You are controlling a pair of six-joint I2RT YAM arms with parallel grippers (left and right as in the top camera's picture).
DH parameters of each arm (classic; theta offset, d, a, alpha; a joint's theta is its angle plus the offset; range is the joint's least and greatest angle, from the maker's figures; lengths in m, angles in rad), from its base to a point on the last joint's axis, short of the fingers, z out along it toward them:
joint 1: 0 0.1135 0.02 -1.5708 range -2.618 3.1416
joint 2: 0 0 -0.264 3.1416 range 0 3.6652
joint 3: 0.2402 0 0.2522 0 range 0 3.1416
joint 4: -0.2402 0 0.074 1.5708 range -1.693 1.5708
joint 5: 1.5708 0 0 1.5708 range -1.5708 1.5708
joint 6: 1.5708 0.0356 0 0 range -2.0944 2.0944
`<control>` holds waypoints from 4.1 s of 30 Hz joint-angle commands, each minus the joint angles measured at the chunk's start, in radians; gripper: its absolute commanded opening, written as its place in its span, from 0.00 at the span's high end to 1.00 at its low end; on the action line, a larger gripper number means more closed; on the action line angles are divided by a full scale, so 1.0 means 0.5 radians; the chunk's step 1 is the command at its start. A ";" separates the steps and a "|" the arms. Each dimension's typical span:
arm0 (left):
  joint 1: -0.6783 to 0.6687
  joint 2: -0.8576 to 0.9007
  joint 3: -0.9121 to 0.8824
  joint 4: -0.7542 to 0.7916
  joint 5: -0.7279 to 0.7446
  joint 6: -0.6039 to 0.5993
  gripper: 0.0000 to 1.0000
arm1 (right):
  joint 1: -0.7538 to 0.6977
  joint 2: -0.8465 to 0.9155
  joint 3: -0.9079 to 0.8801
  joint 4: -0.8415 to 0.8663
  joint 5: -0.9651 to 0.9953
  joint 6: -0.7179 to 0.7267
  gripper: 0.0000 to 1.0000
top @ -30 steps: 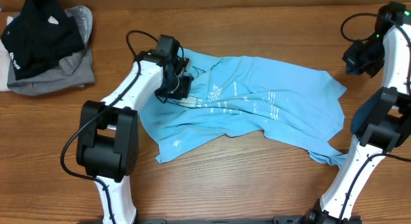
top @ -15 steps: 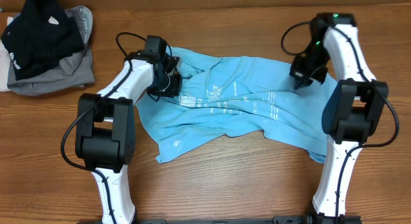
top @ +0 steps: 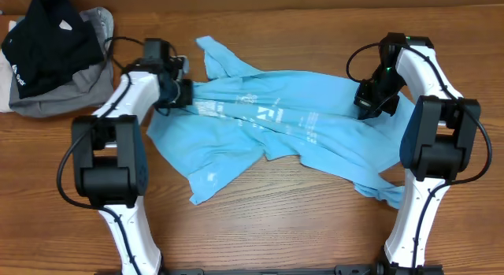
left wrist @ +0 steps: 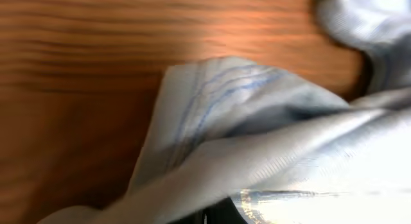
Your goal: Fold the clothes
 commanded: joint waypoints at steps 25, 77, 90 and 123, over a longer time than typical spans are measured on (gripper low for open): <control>0.238 0.111 0.909 -0.399 -0.353 -0.150 0.75 | -0.284 0.101 1.480 -0.126 -0.066 -0.030 0.95; 0.220 0.111 1.063 -1.126 0.130 -0.134 0.00 | -0.654 0.109 0.477 0.475 0.256 -0.014 0.96; -0.046 0.111 1.064 -1.192 0.131 0.031 0.00 | -0.752 0.108 2.002 -0.754 0.154 0.031 0.36; -0.195 -0.404 0.653 -1.895 0.111 -0.037 0.00 | -0.749 -1.352 -1.025 -0.187 0.021 0.105 0.00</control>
